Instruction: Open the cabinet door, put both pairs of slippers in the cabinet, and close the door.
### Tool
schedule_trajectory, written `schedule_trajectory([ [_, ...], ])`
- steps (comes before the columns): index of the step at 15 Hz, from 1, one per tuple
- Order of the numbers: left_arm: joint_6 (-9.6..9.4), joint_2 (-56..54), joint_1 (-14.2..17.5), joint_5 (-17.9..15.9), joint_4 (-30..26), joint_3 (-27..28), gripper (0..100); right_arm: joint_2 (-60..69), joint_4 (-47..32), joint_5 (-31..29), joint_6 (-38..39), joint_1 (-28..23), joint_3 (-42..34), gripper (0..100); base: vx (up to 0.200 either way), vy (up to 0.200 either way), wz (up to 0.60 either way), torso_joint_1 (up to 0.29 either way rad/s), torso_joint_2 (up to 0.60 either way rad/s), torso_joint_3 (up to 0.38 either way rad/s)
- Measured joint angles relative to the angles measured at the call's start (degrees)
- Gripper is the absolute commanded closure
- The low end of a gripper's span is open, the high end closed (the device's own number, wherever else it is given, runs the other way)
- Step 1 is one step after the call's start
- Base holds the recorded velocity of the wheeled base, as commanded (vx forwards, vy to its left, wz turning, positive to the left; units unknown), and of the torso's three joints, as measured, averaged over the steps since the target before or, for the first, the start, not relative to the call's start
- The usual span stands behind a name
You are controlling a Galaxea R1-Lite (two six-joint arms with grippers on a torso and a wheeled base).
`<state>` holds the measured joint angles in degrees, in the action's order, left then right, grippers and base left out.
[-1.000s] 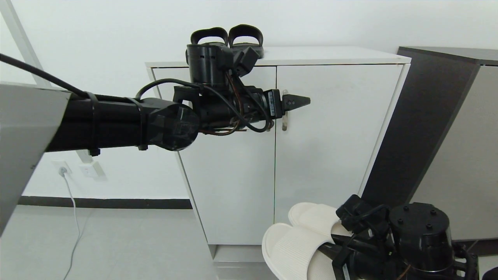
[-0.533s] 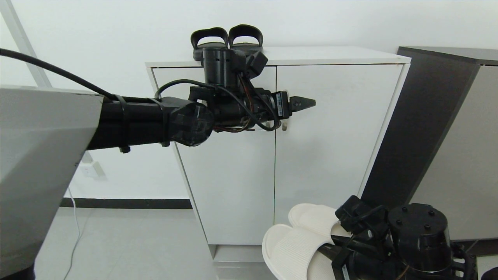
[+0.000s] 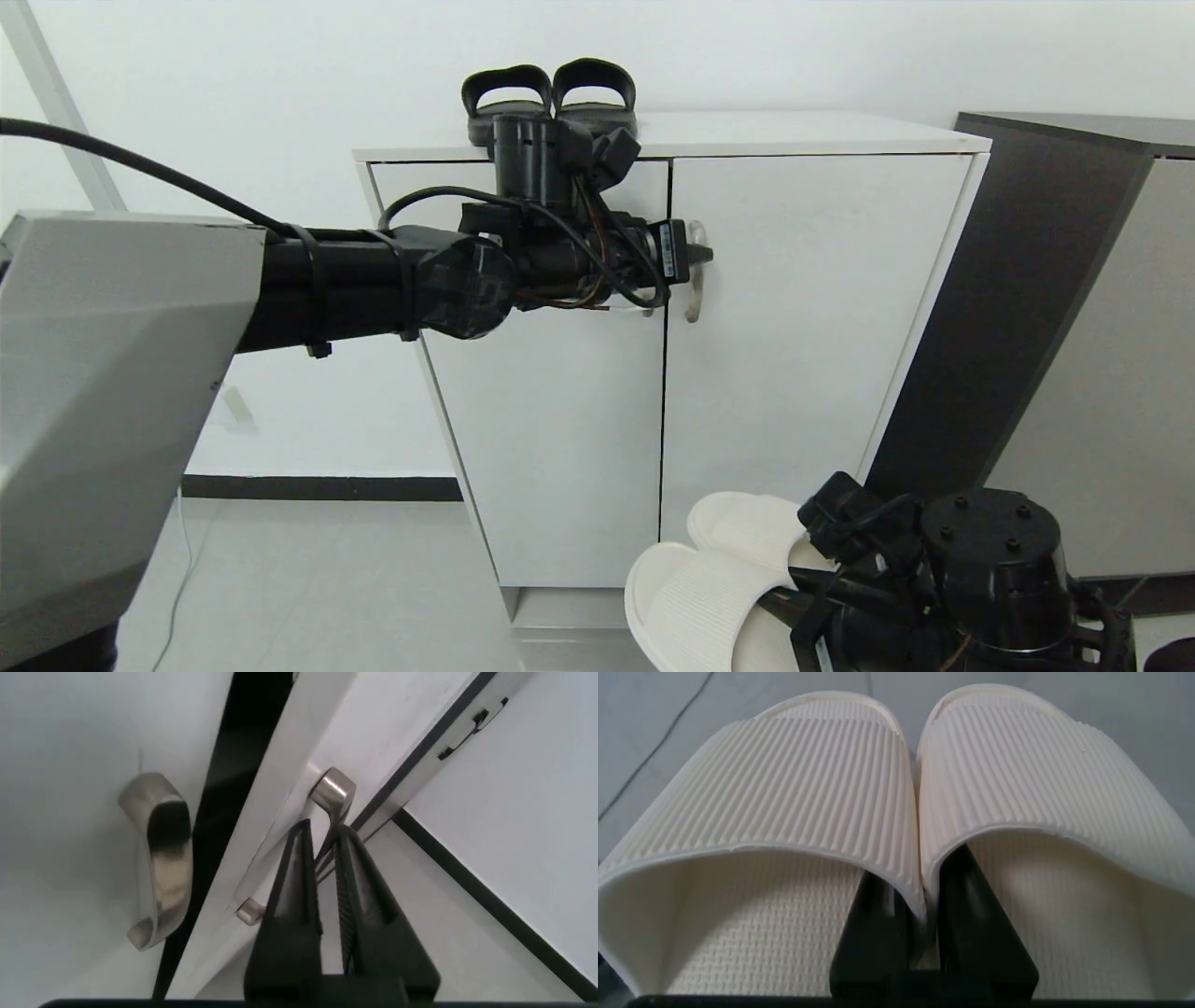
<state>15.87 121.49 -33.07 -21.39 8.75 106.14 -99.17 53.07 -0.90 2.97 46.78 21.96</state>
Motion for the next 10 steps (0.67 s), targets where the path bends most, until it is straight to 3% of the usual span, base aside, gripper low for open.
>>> schedule_trajectory([
  [4, 1.07, -5.2, -2.6, 1.7, 5.0, -11.1, 100, 2.0, 0.9, 7.7, -1.3, 0.3, -3.7, 100, 0.000, 0.000, 0.00, 0.000, 0.00, 0.000],
  [6, 2.02, -8.3, -4.1, 1.8, 7.5, -16.0, 100, 2.8, 1.0, 8.0, -2.7, 0.6, -4.5, 100, 0.000, 0.000, 0.00, 0.000, 0.00, 0.000],
  [10, 2.13, -14.6, -5.0, 3.2, 10.1, -25.4, 100, 3.5, 1.1, 8.1, -3.5, 1.3, -6.1, 100, 0.000, 0.000, 0.00, 0.000, 0.00, 0.000],
])
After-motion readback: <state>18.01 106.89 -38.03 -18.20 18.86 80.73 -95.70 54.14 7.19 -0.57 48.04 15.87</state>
